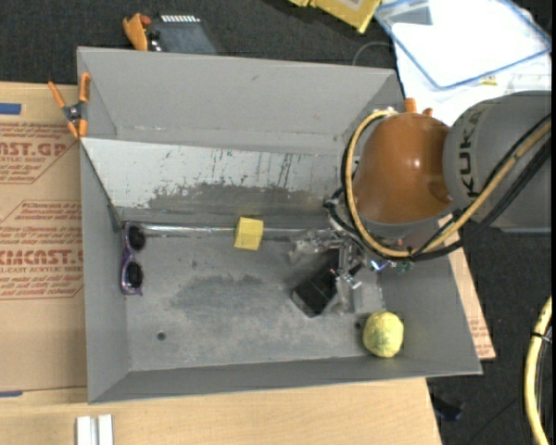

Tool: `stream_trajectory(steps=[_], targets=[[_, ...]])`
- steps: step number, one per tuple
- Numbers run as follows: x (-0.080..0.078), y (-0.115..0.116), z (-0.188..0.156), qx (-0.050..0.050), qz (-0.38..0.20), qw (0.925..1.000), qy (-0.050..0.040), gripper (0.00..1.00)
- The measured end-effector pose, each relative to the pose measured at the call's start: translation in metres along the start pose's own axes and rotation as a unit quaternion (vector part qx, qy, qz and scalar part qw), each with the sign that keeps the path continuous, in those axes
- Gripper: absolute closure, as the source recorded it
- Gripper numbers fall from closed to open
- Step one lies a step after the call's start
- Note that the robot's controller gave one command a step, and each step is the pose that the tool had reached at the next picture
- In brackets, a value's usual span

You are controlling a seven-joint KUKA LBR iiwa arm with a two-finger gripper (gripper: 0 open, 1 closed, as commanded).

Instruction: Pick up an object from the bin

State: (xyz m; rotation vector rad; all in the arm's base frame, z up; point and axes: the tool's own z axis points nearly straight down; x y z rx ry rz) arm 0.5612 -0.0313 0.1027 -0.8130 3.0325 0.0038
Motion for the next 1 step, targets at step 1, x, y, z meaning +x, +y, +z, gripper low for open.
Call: stream_trajectory(steps=[1], targets=[[0.0096, -0.0447, 0.0343, 0.001, -0.018, 0.9998, -0.0006, 0.0]])
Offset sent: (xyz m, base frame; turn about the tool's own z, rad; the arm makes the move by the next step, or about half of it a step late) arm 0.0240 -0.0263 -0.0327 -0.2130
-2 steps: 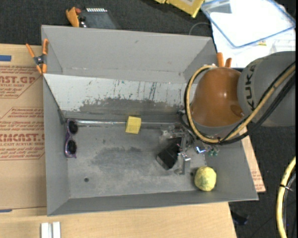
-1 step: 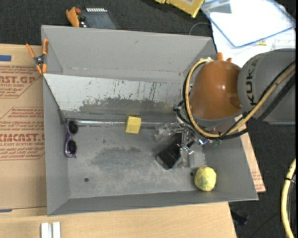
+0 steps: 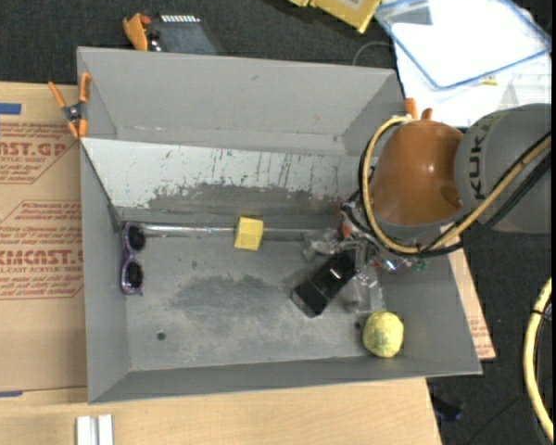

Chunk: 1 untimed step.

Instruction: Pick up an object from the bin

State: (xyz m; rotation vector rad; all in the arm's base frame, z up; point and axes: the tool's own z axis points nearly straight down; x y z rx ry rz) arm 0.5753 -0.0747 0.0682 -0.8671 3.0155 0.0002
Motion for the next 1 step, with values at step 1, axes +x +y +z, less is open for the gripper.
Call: stream_trajectory(steps=[1], targets=[[-0.018, 0.0081, -0.0028, 0.0, -0.087, 0.9962, -0.0026, 1.0]])
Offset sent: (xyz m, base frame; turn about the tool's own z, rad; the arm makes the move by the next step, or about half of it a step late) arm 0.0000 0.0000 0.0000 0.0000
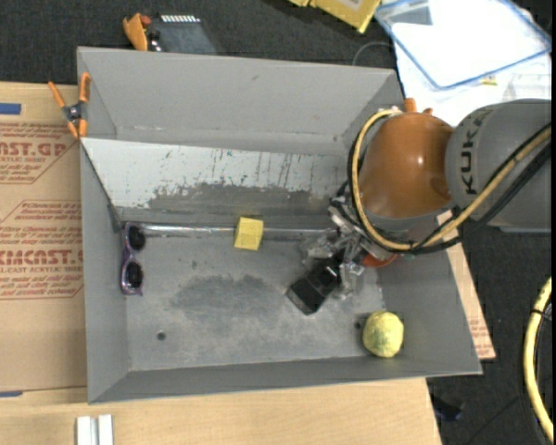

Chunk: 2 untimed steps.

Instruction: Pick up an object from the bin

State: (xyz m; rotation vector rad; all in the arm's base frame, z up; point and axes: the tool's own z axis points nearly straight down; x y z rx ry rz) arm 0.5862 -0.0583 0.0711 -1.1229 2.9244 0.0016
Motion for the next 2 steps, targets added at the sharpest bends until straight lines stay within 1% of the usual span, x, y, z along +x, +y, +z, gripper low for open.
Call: stream_trajectory(steps=[1, 2], targets=[[0.0, 0.0, -0.0002, 0.0, 0.0, 1.0, -0.0001, 1.0], [0.0005, 0.0018, -0.0086, -0.002, 0.0, 1.0, 0.0006, 1.0]])
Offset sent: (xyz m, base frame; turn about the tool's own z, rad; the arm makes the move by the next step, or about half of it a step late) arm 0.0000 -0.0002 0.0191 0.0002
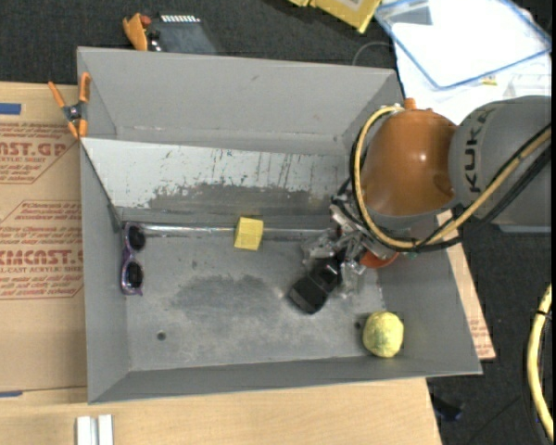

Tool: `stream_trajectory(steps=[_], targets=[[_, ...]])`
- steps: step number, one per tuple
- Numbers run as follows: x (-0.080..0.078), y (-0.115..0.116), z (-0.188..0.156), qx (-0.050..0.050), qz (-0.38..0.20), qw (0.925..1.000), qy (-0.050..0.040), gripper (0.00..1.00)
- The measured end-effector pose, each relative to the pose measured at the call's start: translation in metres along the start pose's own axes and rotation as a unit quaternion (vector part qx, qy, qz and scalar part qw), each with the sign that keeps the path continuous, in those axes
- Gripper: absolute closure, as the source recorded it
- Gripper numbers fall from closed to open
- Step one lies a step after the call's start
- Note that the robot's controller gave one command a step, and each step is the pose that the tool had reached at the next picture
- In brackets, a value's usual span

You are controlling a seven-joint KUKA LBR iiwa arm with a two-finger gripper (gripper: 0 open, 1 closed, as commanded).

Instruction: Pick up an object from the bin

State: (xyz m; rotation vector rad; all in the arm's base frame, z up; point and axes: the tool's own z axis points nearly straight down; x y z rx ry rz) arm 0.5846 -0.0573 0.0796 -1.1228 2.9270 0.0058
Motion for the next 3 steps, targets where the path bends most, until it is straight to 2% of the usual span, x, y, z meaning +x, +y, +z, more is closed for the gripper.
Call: stream_trajectory(steps=[1, 3], targets=[[0.0, 0.001, -0.025, -0.001, 0.0, 1.0, 0.0011, 1.0], [-0.001, 0.002, -0.054, -0.001, 0.0, 1.0, 0.0004, 1.0]])
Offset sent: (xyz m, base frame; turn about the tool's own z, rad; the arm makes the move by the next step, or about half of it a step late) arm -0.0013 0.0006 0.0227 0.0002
